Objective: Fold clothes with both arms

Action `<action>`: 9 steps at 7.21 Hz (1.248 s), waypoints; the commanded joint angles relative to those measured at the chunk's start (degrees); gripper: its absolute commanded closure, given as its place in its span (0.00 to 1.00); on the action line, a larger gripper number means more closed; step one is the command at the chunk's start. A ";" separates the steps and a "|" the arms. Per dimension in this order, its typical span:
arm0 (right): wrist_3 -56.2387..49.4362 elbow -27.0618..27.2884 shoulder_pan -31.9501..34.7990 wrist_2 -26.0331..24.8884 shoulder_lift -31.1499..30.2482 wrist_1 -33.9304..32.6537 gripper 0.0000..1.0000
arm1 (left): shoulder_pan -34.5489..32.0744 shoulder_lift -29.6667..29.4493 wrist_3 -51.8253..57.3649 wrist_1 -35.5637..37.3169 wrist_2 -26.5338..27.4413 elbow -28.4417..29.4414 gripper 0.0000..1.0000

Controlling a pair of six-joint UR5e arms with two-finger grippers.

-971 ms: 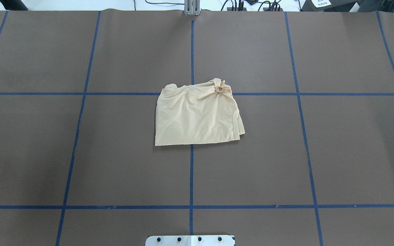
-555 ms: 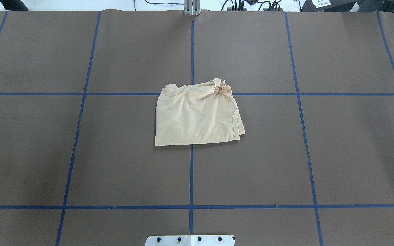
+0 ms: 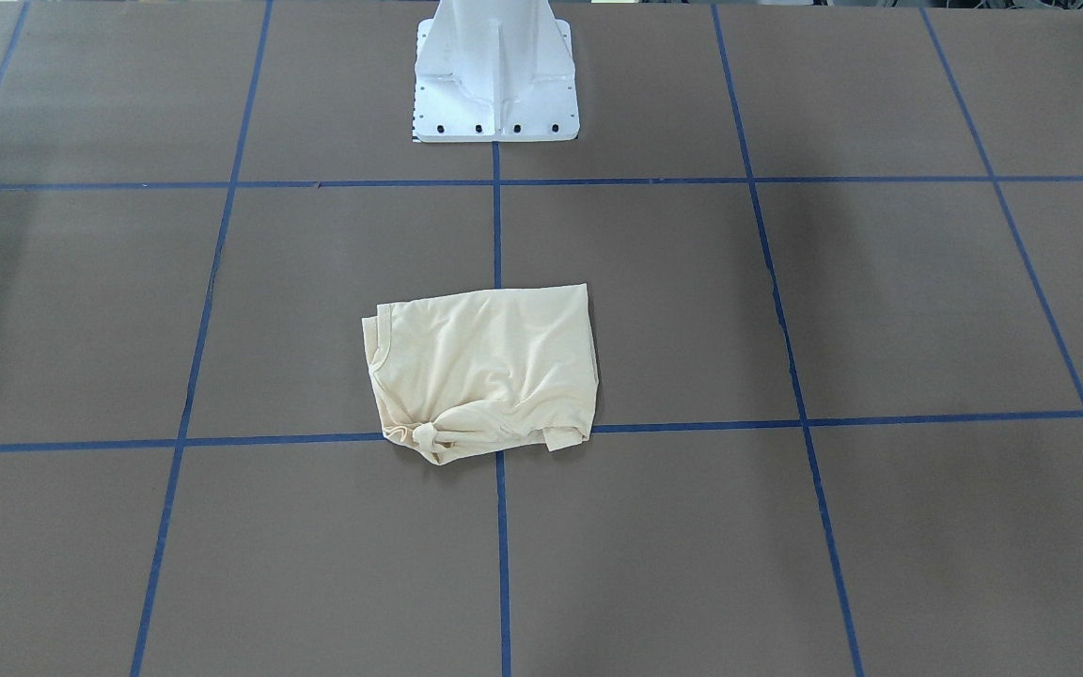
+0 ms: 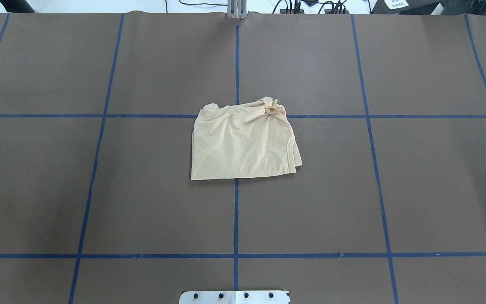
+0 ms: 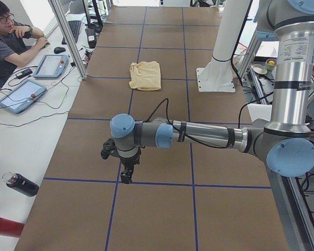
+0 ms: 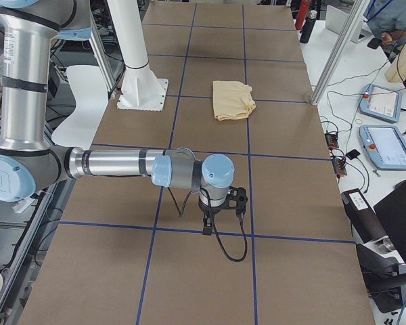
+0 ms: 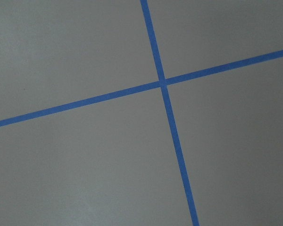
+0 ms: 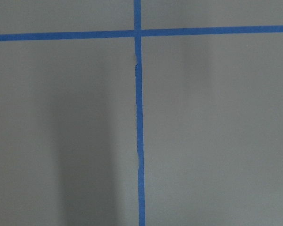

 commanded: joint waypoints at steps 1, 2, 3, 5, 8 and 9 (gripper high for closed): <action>-0.15 -1.08 -0.01 0.42 -0.01 1.72 0.00 | 0.03 0.68 0.08 -0.55 0.01 0.10 0.00; -0.32 -1.08 -0.01 0.42 -0.01 1.72 0.00 | 0.03 0.86 -0.01 -0.55 0.01 0.28 0.00; -0.41 -0.90 -0.01 0.50 -0.01 1.72 0.00 | 0.03 1.38 -0.01 -0.55 -0.08 0.28 0.00; -0.41 -0.90 -0.01 0.51 -0.01 1.81 0.00 | 0.03 1.39 -0.10 -0.55 0.01 0.28 0.00; 0.02 -0.46 0.07 0.42 0.08 1.81 0.00 | 0.03 1.39 -0.10 -0.55 -0.08 0.28 0.00; 0.03 -0.46 0.07 0.50 0.08 1.81 0.00 | 0.03 1.39 -0.10 -0.55 -0.08 0.28 0.00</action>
